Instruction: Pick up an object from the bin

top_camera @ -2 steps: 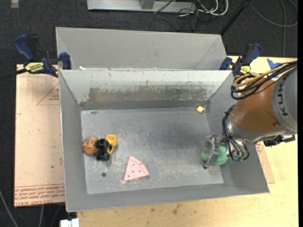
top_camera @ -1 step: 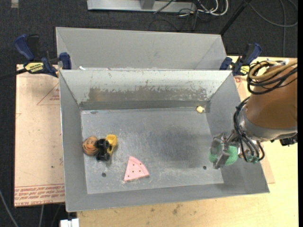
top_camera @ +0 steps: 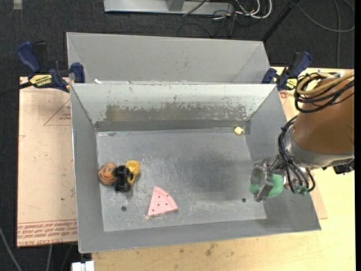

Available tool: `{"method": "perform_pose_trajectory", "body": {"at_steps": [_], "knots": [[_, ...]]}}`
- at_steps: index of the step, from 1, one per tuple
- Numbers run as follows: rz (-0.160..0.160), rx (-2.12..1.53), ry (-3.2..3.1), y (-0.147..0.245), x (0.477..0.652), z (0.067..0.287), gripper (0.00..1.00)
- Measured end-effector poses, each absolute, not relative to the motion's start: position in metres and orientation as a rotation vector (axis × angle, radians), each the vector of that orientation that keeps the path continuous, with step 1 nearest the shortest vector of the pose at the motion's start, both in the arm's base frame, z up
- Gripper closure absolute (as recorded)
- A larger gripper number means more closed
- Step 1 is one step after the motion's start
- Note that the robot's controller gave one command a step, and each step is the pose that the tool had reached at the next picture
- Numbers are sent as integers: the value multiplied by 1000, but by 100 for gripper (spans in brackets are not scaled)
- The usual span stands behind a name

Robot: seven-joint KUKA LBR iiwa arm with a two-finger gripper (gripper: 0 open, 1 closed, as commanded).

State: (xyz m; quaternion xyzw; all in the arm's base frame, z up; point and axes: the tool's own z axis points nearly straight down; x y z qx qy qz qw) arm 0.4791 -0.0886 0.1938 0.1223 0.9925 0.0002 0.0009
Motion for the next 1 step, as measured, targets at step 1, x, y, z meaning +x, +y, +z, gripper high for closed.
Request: {"method": "perform_pose_trajectory", "body": {"at_steps": [1], "knots": [[0,374,3116,-91,485,319,100]]}}
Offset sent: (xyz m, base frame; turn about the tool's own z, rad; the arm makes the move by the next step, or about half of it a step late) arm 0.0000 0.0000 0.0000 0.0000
